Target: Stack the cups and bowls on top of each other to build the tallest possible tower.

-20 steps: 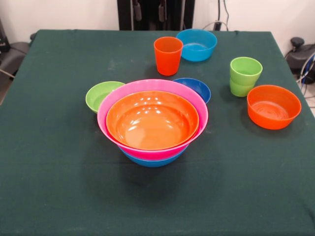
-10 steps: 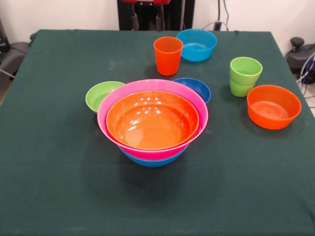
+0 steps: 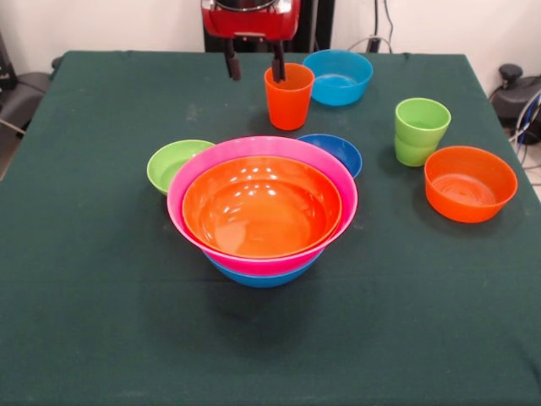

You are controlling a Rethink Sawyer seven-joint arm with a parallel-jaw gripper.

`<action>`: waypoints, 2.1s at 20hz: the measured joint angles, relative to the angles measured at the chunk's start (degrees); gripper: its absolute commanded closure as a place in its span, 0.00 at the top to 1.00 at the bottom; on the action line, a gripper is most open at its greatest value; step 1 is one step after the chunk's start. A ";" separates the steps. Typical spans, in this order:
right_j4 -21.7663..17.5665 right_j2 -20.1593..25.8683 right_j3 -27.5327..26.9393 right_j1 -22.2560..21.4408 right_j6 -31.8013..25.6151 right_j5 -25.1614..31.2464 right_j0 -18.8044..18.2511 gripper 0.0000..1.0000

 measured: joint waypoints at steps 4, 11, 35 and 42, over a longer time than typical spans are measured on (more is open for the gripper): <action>0.13 0.31 -3.29 2.04 0.00 2.99 0.23 1.00; 0.42 0.64 -7.16 3.74 0.00 5.89 0.67 1.00; 0.75 0.95 -4.54 -1.41 0.00 3.52 0.59 1.00; 2.95 1.05 0.46 -11.80 0.00 7.31 0.03 1.00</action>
